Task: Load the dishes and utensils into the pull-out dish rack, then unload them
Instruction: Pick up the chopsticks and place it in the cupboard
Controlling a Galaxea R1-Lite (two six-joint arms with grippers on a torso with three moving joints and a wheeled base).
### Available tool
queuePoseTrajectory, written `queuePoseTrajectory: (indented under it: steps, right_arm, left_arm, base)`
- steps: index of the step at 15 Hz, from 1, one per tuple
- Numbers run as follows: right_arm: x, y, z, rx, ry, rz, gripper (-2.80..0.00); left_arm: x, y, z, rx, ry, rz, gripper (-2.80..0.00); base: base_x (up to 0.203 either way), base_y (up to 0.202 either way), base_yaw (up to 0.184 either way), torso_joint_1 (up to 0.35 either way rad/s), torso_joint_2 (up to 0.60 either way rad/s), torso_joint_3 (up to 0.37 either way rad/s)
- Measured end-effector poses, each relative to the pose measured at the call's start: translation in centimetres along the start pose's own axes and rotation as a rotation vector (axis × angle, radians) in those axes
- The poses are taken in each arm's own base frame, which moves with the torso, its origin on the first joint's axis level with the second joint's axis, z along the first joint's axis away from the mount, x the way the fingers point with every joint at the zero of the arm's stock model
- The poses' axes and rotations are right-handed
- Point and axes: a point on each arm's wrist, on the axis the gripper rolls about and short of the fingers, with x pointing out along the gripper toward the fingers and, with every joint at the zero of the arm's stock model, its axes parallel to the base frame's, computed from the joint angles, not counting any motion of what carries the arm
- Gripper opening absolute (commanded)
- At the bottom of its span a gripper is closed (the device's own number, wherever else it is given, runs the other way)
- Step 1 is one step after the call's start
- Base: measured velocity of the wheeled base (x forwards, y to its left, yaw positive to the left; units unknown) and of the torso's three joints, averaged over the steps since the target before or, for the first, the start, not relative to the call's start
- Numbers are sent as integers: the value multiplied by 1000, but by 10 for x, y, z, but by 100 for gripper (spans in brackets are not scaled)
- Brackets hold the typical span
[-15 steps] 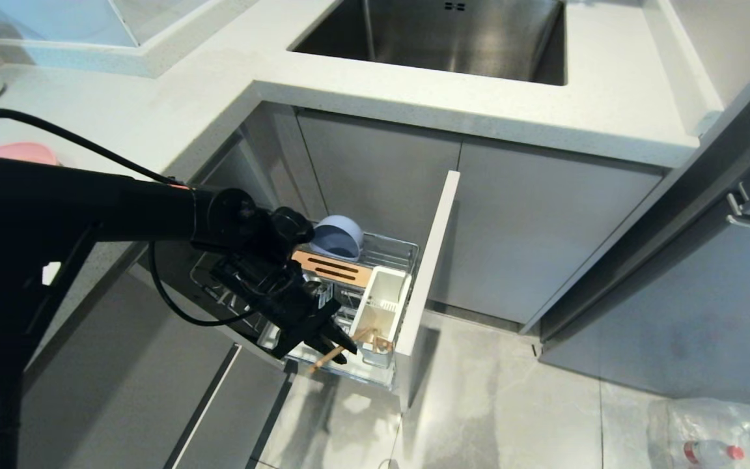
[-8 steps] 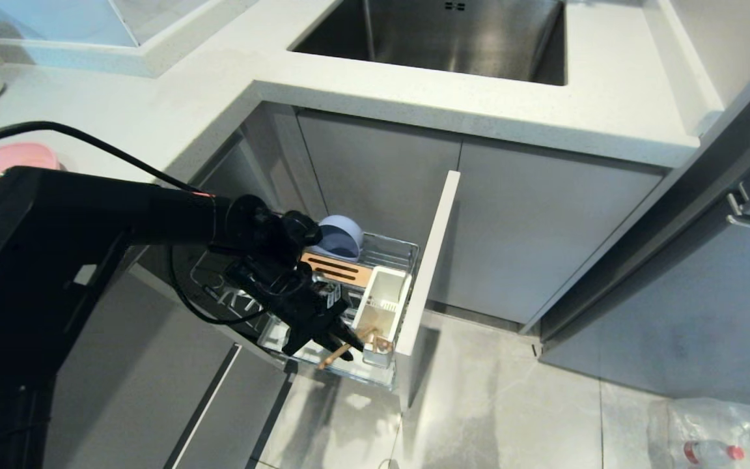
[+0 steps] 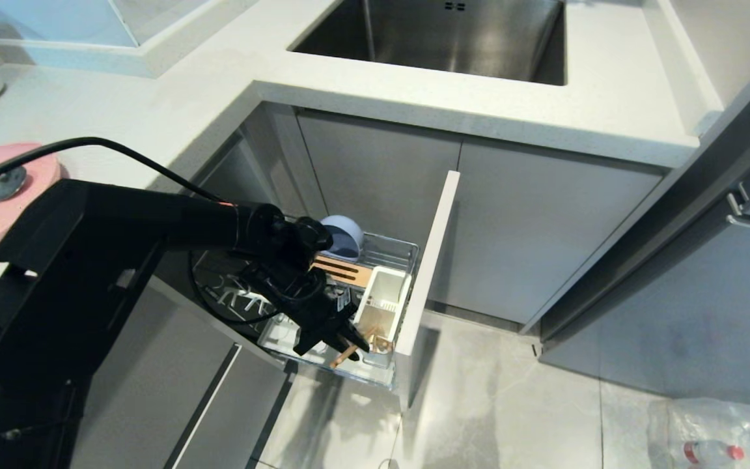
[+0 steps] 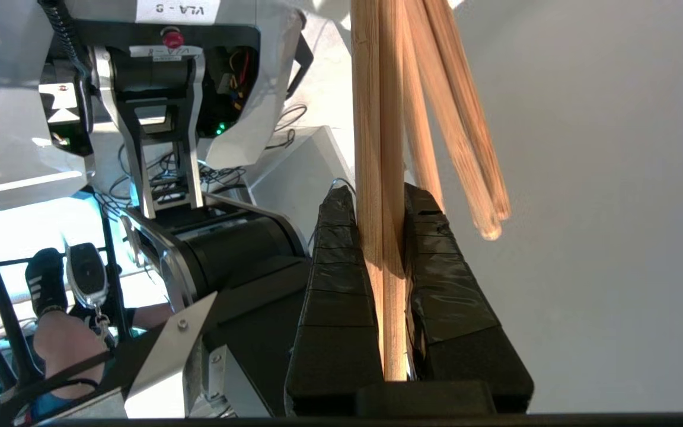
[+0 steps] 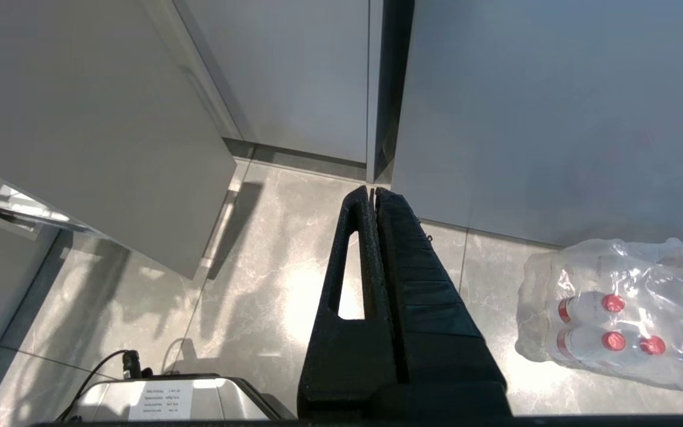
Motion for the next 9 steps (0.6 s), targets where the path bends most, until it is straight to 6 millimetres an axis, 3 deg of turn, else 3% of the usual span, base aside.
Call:
queuePoseTrajectory:
  steps: [9]
  right_arm:
    - [0, 0, 0, 0, 0, 0, -280]
  left_arm:
    - [13, 4, 10, 2, 3, 7, -280]
  base:
    - [0, 0, 0, 0, 0, 0]
